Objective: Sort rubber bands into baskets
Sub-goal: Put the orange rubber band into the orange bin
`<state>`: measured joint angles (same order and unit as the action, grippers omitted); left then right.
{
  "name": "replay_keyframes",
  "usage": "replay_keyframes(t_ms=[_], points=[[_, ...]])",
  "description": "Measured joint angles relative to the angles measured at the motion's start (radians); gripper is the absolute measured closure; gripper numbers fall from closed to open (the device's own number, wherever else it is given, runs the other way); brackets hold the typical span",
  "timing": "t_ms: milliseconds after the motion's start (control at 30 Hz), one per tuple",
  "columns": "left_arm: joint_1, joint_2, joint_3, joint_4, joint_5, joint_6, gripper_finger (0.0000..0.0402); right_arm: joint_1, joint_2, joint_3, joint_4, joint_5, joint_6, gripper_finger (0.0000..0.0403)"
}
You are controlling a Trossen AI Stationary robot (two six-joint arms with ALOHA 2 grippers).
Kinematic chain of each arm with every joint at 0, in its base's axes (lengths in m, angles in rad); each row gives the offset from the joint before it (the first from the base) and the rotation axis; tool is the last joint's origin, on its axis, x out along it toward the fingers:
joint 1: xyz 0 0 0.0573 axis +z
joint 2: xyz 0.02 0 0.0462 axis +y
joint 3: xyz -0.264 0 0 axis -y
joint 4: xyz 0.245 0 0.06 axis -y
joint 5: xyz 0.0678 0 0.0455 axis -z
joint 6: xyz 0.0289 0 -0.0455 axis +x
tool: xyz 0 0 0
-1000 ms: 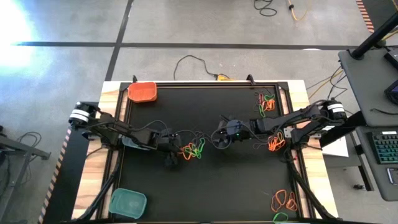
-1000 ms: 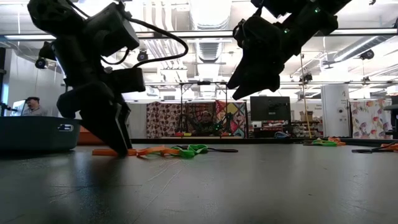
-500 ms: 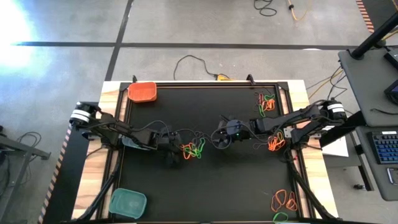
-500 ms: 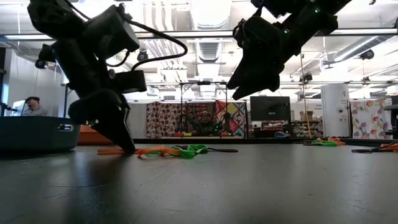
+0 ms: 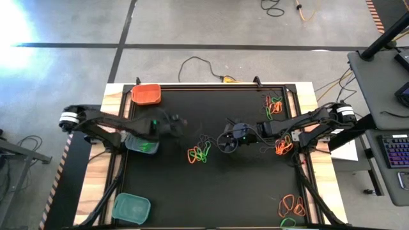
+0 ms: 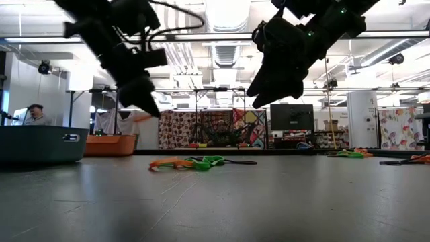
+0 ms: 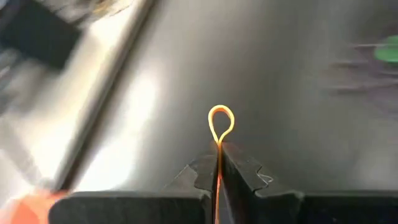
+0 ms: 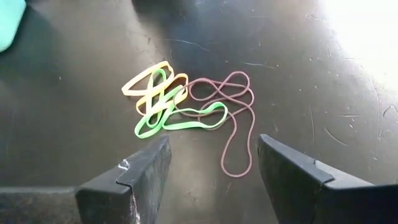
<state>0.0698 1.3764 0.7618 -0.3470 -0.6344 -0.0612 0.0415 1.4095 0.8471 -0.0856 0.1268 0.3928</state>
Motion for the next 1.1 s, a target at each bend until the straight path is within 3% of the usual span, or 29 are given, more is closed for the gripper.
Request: replay_keyframes(t_ms=[100, 233, 400, 500, 700, 833, 1100], points=[[0.195, -0.034, 0.049, -0.048, -0.066, 0.001, 0.0401, 0.002, -0.001, 0.0, -0.014, -0.002, 0.009, 0.0174], [0.493, -0.047, 0.131, -0.114, -0.059, 0.01, 0.0401, 0.002, -0.001, 0.0, -0.014, -0.005, 0.015, 0.0174], [0.844, 0.009, 0.216, -0.163, 0.166, 0.015, 0.0402, 0.011, -0.001, 0.0, -0.014, -0.005, 0.027, 0.0174], [0.985, 0.092, 0.258, -0.217, 0.28, 0.008, 0.0402, 0.018, -0.001, 0.0, -0.013, -0.005, 0.026, 0.0174], [1.015, 0.233, 0.356, -0.335, 0.346, 0.035, 0.0402, 0.02, -0.001, 0.0, -0.014, -0.008, 0.028, 0.0174], [1.02, 0.297, 0.391, -0.433, 0.337, 0.047, 0.0402, 0.029, -0.002, 0.0, -0.018, -0.027, 0.042, 0.0174], [1.02, 0.357, 0.361, -0.478, 0.331, 0.066, 0.0401, 0.039, -0.002, 0.0, -0.038, -0.025, 0.044, 0.0174]])
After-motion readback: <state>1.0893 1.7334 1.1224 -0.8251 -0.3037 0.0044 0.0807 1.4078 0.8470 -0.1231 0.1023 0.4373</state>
